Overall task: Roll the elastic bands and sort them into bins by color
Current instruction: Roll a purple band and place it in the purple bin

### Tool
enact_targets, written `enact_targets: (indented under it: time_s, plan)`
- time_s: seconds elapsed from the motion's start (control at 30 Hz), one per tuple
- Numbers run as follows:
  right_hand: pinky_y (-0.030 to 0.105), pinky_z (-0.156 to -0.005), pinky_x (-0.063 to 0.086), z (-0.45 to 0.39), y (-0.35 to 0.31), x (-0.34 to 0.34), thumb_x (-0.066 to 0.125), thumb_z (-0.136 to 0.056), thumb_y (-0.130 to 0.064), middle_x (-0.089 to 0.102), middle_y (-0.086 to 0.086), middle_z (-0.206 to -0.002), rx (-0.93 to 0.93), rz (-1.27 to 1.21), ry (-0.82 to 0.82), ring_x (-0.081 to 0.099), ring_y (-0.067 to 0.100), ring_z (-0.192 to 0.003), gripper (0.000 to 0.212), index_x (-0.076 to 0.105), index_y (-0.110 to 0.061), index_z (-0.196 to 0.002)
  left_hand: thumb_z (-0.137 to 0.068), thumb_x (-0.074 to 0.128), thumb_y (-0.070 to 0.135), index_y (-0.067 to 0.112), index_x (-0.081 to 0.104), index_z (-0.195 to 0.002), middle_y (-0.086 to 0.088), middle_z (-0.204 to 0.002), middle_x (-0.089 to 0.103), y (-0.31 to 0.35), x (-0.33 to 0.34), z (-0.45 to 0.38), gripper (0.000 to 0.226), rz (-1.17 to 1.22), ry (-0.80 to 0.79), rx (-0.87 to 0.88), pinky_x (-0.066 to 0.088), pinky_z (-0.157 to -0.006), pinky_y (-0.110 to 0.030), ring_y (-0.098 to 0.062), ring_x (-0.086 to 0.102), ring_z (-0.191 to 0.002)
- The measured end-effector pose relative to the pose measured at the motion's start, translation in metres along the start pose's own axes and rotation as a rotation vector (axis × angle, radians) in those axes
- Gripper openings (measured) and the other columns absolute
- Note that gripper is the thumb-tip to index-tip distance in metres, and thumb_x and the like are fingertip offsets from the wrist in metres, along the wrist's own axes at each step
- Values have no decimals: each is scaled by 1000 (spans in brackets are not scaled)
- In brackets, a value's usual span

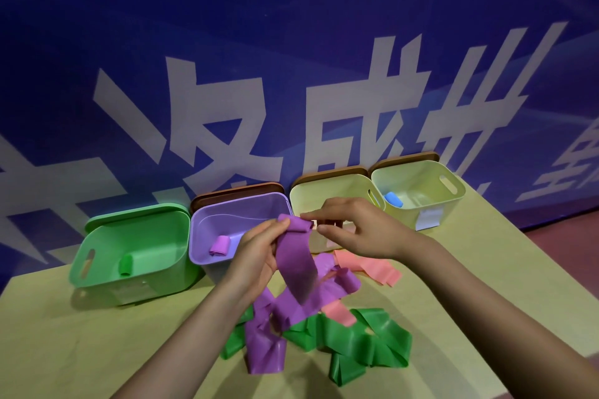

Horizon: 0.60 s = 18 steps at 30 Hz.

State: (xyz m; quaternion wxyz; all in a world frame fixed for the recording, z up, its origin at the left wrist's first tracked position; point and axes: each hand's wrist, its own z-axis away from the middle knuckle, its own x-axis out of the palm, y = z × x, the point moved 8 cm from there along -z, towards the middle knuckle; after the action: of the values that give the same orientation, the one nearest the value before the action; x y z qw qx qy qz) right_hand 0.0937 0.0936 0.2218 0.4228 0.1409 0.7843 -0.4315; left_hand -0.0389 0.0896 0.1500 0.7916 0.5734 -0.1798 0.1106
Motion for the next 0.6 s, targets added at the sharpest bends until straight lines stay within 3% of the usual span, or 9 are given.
enact_targets:
  time_s: [0.1,0.23,0.43,0.6]
  plan:
    - [25,-75,49,3,11,4,55,-95,-30,66,-6,-86,185,-218,21,61,8,-76,29,70,-14,-114,-94,51,9,4,66,-97,-11,-87,72,5,-1,0,17,-69,9,73,54,-64,-23,-17,67,-76]
    - [29,-66,50,2,16,19,60,-93,-24,66,10,-76,341,-474,73,58,10,-66,17,72,-11,-95,-93,55,9,10,66,-97,-10,-90,73,12,5,3,11,-228,16,178,53,-78,-35,-23,67,-83]
    - [22,-59,45,1,22,21,70,-85,-11,59,7,-65,418,-598,172,53,14,-59,5,69,-14,-81,-93,56,7,14,65,-96,-3,-89,73,19,8,7,12,-380,12,284,51,-79,-33,-18,67,-85]
    - [20,-57,41,0,19,19,75,-81,-10,57,2,-60,409,-631,122,51,12,-59,12,69,-18,-73,-92,59,17,11,63,-85,-1,-76,67,21,5,9,10,-409,31,307,46,-70,-31,-14,61,-74]
